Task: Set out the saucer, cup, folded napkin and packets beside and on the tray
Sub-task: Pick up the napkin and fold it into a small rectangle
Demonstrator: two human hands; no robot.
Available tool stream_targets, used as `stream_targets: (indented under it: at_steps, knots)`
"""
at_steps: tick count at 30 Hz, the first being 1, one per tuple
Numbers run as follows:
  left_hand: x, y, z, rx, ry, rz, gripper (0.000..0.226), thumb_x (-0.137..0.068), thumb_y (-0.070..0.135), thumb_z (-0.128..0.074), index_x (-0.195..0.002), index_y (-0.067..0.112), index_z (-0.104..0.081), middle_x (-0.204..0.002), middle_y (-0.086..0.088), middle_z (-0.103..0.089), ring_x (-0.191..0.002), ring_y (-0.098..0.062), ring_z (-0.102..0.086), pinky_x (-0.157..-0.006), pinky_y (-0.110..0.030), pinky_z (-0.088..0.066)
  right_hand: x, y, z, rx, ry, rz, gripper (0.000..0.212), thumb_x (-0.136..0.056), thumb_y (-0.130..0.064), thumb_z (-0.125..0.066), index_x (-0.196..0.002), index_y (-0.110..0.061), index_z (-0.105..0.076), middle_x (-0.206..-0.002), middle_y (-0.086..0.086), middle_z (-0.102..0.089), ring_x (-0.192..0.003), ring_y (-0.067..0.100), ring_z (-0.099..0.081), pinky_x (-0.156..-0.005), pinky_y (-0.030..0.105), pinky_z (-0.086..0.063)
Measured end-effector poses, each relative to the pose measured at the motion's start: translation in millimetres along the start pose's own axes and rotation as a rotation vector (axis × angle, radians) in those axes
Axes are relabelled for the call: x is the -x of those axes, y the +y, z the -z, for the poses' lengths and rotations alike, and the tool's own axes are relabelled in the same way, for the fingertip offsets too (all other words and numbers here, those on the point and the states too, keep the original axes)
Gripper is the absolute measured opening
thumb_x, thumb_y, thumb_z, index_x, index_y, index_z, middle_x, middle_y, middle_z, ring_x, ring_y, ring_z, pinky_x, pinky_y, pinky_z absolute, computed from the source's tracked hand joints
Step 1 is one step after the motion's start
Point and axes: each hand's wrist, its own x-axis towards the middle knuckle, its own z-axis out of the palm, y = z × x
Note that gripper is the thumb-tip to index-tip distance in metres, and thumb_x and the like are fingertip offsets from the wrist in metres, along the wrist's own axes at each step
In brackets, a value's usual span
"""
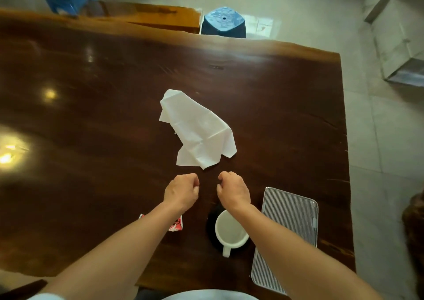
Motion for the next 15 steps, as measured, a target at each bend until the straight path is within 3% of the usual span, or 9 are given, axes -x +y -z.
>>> stream_targets:
  at_steps: [4,9,15]
  knots:
    - [-31,7,-6,-0.048,0.013,0.093,0.016,-0.094,0.036,-0.061,-0.1,0.022,-0.068,-0.098,-0.006,-0.071,-0.094,-0.029,-0.068,-0.074,-0.036,-0.053,-35,-2,-4,0.051,-0.05,0.03,0.032,-0.098,-0.021,-0.055,-0.129,-0.019,-0.063,-0.119,0.003,-0.062,-0.113,0.027,-0.056,-0.086,0.042,-0.055]
    - [-57,15,-12,-0.054,0.002,0.134,0.022,-0.093,0.038,-0.064,-0.104,0.019,-0.065,-0.101,-0.006,-0.071,-0.096,-0.03,-0.068,-0.075,-0.038,-0.052,-61,-11,-10,0.117,-0.091,0.038,0.024,-0.094,-0.01,-0.058,-0.115,-0.015,-0.069,-0.118,0.005,-0.059,-0.112,0.028,-0.053,-0.08,0.041,-0.055]
    - [-88,11,-31,-0.046,-0.015,0.078,0.035,-0.093,0.036,-0.064,-0.117,0.017,-0.047,-0.114,-0.005,-0.058,-0.096,-0.029,-0.065,-0.067,-0.037,-0.046,-86,-14,-24,0.15,-0.144,0.015,0.026,-0.092,-0.008,-0.06,-0.117,-0.013,-0.065,-0.119,0.006,-0.058,-0.115,0.029,-0.051,-0.079,0.041,-0.053]
